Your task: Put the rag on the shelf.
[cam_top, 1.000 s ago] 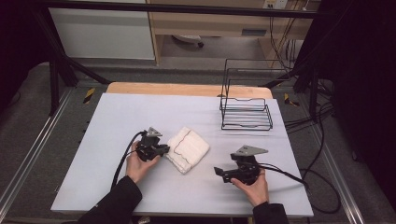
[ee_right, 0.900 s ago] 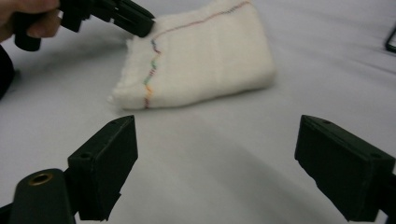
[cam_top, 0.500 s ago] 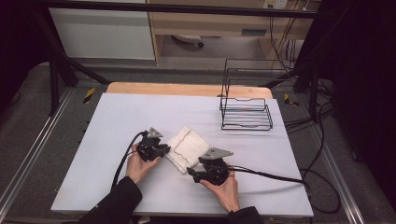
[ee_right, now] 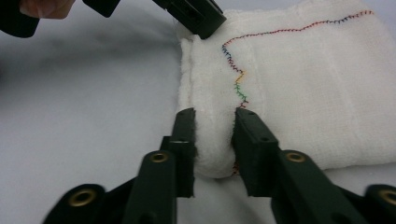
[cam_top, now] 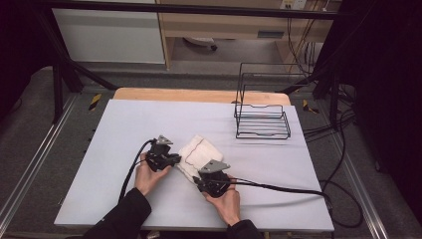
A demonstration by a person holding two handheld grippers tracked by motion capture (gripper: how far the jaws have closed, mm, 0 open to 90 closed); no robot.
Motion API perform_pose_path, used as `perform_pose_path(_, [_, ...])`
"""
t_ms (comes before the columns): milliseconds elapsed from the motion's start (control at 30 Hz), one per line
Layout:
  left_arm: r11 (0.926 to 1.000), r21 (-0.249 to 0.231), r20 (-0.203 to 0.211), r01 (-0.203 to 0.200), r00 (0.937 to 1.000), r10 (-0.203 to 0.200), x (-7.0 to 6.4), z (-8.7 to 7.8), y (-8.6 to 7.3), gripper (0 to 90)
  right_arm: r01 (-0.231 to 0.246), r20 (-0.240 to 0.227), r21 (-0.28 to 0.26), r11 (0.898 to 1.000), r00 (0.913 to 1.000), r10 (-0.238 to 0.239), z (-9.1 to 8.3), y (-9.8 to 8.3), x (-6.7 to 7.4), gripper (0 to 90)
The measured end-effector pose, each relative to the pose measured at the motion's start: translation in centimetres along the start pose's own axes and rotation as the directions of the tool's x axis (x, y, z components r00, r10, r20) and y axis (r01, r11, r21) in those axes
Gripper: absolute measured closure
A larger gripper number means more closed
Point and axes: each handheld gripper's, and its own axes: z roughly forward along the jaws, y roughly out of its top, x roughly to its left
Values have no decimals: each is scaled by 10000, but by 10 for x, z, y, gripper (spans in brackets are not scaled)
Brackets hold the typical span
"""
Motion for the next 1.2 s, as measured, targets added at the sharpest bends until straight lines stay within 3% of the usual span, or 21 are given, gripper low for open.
perform_pose_path(167, [9999, 19, 103, 145, 9998, -145, -2, -4, 1, 816, -17, -220, 142, 9999, 9998, 20, -3, 2, -2, 845])
perform_pose_path(300, [9993, 147, 661, 350, 9972, -359, -7, -12, 0, 816, -207, -719, 156, 9997, 9972, 218, -16, 5, -11, 854])
perform_pose_path(367, [9986, 226, 1020, 470, 9936, -490, -12, -17, -2, 814, -431, -1068, 302, 9986, 9932, 461, -31, 3, -18, 855])
perform_pose_path(433, [9984, 312, 1244, 469, 9910, -505, -21, -21, -7, 808, -227, -1215, 521, 9984, 9922, 289, -39, -1, -20, 854])
perform_pose_path(567, [9984, 557, 741, 3, 9972, -44, -41, -19, -20, 795, -98, -1396, 782, 9969, 9900, 207, -44, -9, -18, 849])
perform_pose_path(633, [9988, 441, 447, -225, 9988, 205, -44, -19, -22, 781, -68, -1443, 786, 9969, 9894, 181, -43, -12, -20, 837])
perform_pose_path(733, [9988, 390, 389, -304, 9988, 289, -42, -22, -20, 748, -171, -1634, 789, 9967, 9861, 299, -41, -13, -22, 763])
perform_pose_path(833, [9991, 162, 293, -403, 9988, 398, -35, -26, -15, 654, -355, -1699, 403, 9986, 9846, 418, -46, -12, -25, 646])
perform_pose_path(967, [9991, -81, 236, -425, 9988, 427, -23, -29, -4, 499, -577, -1260, -123, 9983, 9905, 557, -58, -10, -39, 458])
perform_pose_path(1000, [9992, -159, 159, -361, 9992, 363, -21, -29, -1, 443, -748, -1125, -308, 9967, 9911, 709, -64, -10, -49, 366])
perform_pose_path(1033, [9991, -218, 119, -359, 9993, 362, -19, -29, 2, 443, -748, -1125, -308, 9967, 9911, 709, -64, -10, -49, 366])
perform_pose_path(1200, [9987, -308, -69, -410, 9991, 408, -13, -19, 17, 343, -1241, -739, -313, 9918, 9898, 1215, -76, -16, -73, 186])
